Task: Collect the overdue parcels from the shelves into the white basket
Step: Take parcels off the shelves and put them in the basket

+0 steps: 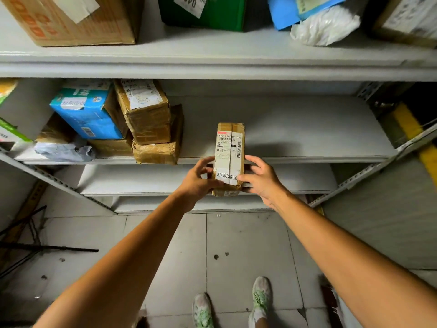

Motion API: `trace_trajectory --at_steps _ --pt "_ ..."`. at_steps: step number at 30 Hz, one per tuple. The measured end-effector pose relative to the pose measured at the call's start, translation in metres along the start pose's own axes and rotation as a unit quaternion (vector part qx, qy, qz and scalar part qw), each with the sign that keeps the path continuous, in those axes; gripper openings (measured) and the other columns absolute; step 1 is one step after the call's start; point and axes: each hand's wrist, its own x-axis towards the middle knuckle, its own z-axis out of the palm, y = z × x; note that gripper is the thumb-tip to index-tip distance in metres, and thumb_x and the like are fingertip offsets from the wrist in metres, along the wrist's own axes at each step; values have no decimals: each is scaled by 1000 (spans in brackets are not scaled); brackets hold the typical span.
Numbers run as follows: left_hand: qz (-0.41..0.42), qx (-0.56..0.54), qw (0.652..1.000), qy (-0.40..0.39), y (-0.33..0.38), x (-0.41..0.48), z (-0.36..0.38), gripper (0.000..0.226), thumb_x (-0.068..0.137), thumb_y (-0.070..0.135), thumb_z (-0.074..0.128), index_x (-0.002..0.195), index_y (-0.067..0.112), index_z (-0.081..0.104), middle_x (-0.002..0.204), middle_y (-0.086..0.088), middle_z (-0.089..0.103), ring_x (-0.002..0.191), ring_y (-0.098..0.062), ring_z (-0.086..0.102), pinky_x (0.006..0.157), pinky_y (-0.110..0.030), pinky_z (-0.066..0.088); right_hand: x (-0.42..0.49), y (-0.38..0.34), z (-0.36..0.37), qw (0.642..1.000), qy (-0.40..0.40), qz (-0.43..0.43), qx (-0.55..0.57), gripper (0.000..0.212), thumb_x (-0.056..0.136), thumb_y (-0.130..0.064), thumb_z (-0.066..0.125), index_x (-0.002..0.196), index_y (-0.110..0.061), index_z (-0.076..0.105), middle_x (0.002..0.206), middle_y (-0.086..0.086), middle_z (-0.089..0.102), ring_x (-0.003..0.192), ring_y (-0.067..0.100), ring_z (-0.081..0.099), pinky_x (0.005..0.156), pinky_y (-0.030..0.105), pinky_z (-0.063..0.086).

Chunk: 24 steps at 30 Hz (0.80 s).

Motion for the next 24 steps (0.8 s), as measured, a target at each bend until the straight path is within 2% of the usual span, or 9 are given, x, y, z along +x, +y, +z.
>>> trace_trajectory --at_steps 2,4,7,9,11,15,18,22,24 --pt "9 17 1000 -17 1 -8 13 71 81 -8 74 135 31 51 126 -9 57 113 -28 63 81 -33 61 -21 0 -11 1000 16 -9 11 63 83 10 68 132 -25 51 106 -8 61 98 15 63 79 47 58" --pt "22 31 998 -45 2 -13 32 69 77 -9 76 129 31 55 124 -11 58 113 -30 64 88 -40 59 -42 5 -29 998 47 -13 34 64 82 11 68 133 -24 51 98 -14 58 95 10 61 81 48 57" --pt "28 50 994 -98 3 -13 68 73 72 -10 79 131 26 57 124 -16 58 113 -32 65 93 -46 57 -68 14 -63 992 100 -8 70 73 80 8 71 141 -24 47 113 -6 62 107 24 65 86 52 57" --pt "21 69 989 -133 4 -11 99 77 70 -10 80 134 25 56 128 -19 57 114 -32 64 90 -43 59 -86 20 -91 987 131 -9 96 74 80 7 71 142 -24 46 123 -3 62 105 26 67 81 46 59" --pt "15 86 983 -162 2 -7 136 78 70 -12 79 134 26 56 130 -18 58 113 -33 64 87 -41 59 -105 26 -123 981 158 -13 112 72 80 6 72 140 -25 48 123 -2 62 103 24 68 75 40 60" --pt "15 128 968 -217 -1 -4 219 76 73 -18 72 136 21 54 123 -15 59 106 -31 65 79 -34 61 -140 37 -193 964 222 -19 146 70 78 5 74 137 -26 52 125 2 61 107 25 65 77 43 60" --pt "10 147 952 -269 -3 -4 278 76 75 -18 70 138 20 52 122 -14 58 103 -25 64 74 -29 59 -171 43 -239 948 265 -38 175 67 79 8 72 134 -23 53 121 1 64 104 23 66 68 37 60" --pt "2 174 924 -341 -13 -4 347 77 74 -16 74 138 20 51 129 -18 56 103 -25 62 65 -23 56 -212 56 -289 928 306 -52 208 66 79 8 72 136 -18 52 121 5 65 109 31 65 77 47 60" --pt "-5 196 908 -369 -20 -6 379 76 75 -13 75 138 22 50 129 -14 57 103 -23 62 67 -24 56 -234 66 -309 914 333 -53 225 64 78 9 72 134 -16 53 121 8 66 108 32 66 81 53 59"
